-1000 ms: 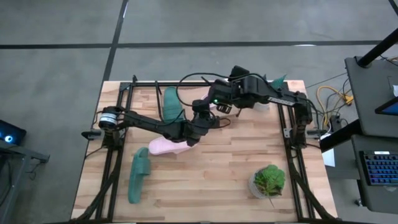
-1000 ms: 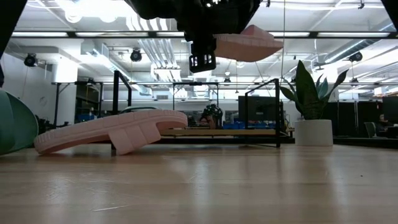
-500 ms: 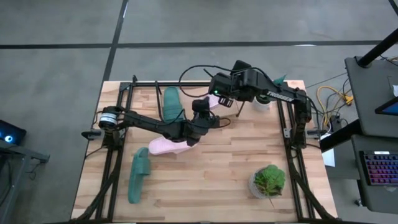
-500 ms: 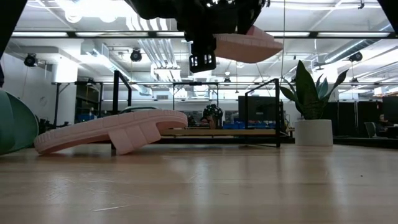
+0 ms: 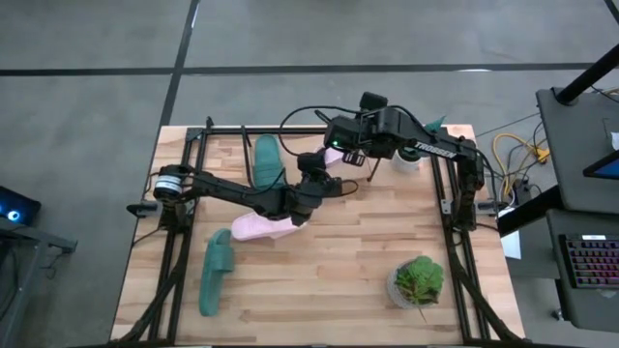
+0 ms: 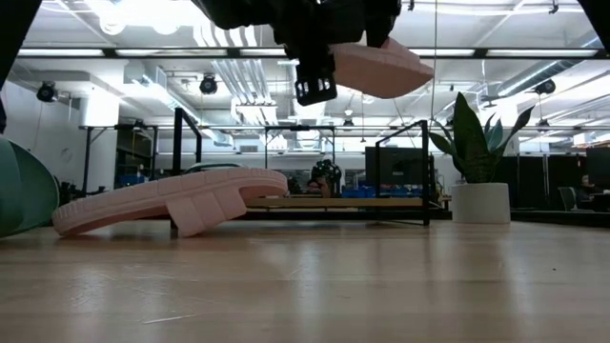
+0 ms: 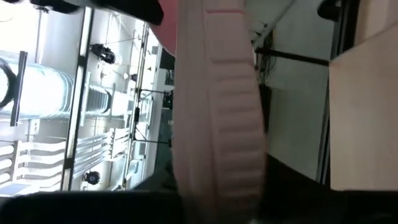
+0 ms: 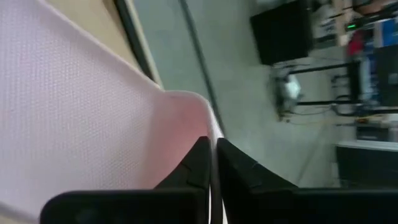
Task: Pick and place slides into the shelf
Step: Put the right pink slide on the shelf
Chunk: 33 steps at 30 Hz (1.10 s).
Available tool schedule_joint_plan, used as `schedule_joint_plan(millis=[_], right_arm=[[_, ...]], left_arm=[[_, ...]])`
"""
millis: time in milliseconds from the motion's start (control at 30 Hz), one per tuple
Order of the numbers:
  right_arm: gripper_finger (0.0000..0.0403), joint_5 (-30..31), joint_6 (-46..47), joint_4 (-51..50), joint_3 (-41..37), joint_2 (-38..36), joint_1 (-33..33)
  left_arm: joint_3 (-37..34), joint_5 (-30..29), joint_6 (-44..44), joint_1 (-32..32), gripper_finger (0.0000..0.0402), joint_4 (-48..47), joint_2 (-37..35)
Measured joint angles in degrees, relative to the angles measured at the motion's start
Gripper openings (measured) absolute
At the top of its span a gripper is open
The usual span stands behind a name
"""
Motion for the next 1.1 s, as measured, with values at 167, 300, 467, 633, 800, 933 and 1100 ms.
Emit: schedule_joint_plan(millis=[167, 300, 467, 633, 800, 933, 1100], right_arm=[[0.0010, 6.05, -3.36, -0.52, 0.04, -0.24, -0.18], [0.0010, 8.87, -5.02, -0.38, 0.07, -0.46, -0.20], [0.0009, 9.36, -6.57, -0.19, 0.09, -2.33, -0.47], [0.0009, 9.23, -7.47, 1.02, 0.09, -5.00, -0.59], [0.0009, 5.53, -9.89, 3.66, 0.09, -7.56, -0.13], [0.0009, 4.11, -14.95, 8.82, 0.02, -8.28, 0.66], [0.0008, -0.31, -21.41, 13.00, 0.02, -8.52, 1.35]], left_arm=[[-0.22, 0.00, -3.66, -0.04, 0.0191, 1.57, -0.37], [-1.14, 2.92, -6.36, -0.19, 0.0233, 0.63, -1.08], [-3.92, 9.49, -11.11, -1.26, 0.0243, -2.75, -3.15], [-7.73, 27.97, -24.92, -2.40, 0.0244, -11.85, -9.91], [-10.82, 49.21, -37.45, -2.25, 0.0245, -18.37, -17.52], [-13.89, 53.72, -40.52, -3.01, 0.0245, -19.68, -22.24], [-18.82, 54.10, -42.17, -4.25, 0.0245, -18.88, -28.56]])
